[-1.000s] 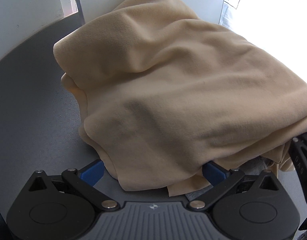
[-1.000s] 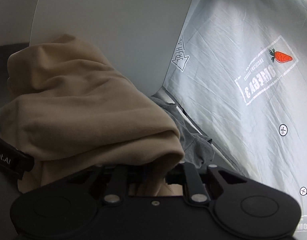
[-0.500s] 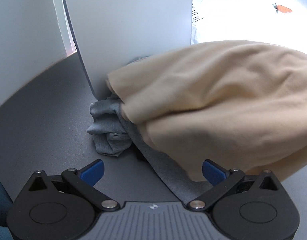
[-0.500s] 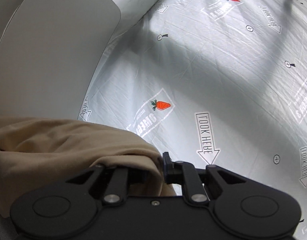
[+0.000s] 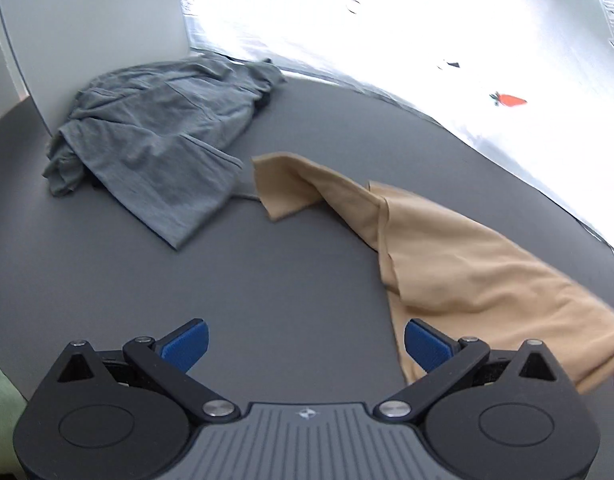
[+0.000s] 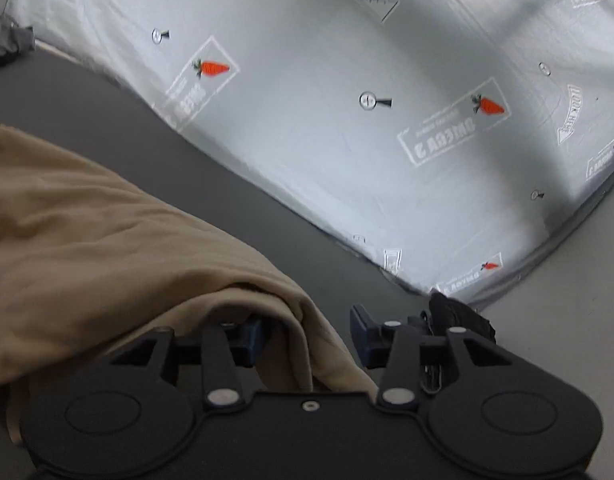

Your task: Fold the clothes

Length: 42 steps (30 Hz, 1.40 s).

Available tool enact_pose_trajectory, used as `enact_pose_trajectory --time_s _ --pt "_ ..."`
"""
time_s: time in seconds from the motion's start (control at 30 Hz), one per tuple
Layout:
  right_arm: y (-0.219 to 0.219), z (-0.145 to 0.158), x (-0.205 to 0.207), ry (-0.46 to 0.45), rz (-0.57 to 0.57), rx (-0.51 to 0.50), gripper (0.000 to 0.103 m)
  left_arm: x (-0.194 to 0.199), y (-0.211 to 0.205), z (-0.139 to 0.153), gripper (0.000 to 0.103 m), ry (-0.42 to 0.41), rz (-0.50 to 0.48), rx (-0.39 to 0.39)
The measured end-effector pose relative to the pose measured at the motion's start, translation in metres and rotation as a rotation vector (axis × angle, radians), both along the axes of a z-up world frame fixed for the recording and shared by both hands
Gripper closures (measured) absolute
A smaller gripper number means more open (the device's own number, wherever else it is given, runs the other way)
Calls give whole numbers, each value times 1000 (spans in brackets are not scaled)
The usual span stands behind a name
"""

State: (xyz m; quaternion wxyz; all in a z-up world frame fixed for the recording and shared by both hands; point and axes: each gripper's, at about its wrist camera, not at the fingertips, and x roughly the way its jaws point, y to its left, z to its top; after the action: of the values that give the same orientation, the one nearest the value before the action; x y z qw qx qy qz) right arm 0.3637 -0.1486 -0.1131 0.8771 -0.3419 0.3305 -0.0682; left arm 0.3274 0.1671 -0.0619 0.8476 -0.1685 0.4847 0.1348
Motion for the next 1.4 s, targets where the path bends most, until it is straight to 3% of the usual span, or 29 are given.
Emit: enact_pose_trajectory --time_s 0.07,0.13,0.2,0.27,0.37,0.47,0.53,0.67,0.77,0.87,0.9,0.93,0.97,1.0,1.1,1.17,1.23,1.27,1.33,1.37,1.4 --pt "-44 -40 -24 97 -23 -67 59 -3 -38 -10 0 13 -33 4" --pt "-69 -52 -44 153 7 -34 57 -8 -72 -20 0 27 -50 25" --pt "-83 -53 -56 173 43 23 45 -11 -90 -27 0 54 -70 -5" --pt "-92 -51 -62 182 84 87 41 -11 -105 -31 0 76 -89 -45" --pt "-99 -48 -53 195 89 281 32 -11 -119 -27 0 65 -111 -65" --pt "-128 -52 -26 221 -60 576 31 -12 -133 -19 0 42 -124 -38" --pt "-157 -61 -12 192 -249 760 31 -12 -140 -15 0 32 -124 -23" --pt "-197 -75 10 81 -413 810 22 -7 -138 -13 0 29 -94 -43" --pt "-220 -94 38 81 -469 839 18 -6 -132 -11 0 21 -69 -43" --pt "-236 -116 68 147 -522 959 22 -3 -126 -10 0 6 -44 -68" --pt "-236 -119 73 150 -515 995 44 -2 -125 -10 0 2 -39 -76" --pt "-227 -112 74 149 -477 985 60 -1 -125 -9 0 -2 -35 -78" --pt "-219 -106 76 147 -439 974 85 0 -124 -9 0 -6 -30 -75" --pt "-209 -99 77 145 -393 959 89 1 -123 -9 0 -11 -25 -72" --pt "-124 -49 42 155 169 743 92 2 -117 -7 0 -20 0 -77" --pt "-79 -30 4 263 479 739 93 3 -112 -7 0 -12 11 -90" --pt "-49 -31 -28 445 713 777 97 3 -109 -6 0 -5 11 -89" --pt "-37 -35 -42 516 770 766 97 1 -108 -5 0 -3 5 -81" --pt "-21 -44 -56 612 777 690 96 -2 -107 -4 0 5 -4 -63" --pt "-21 -44 -56 610 746 681 95 -4 -106 -4 0 12 -9 -56" --pt "-25 -39 -54 566 684 699 86 -6 -104 -5 0 19 -13 -52"
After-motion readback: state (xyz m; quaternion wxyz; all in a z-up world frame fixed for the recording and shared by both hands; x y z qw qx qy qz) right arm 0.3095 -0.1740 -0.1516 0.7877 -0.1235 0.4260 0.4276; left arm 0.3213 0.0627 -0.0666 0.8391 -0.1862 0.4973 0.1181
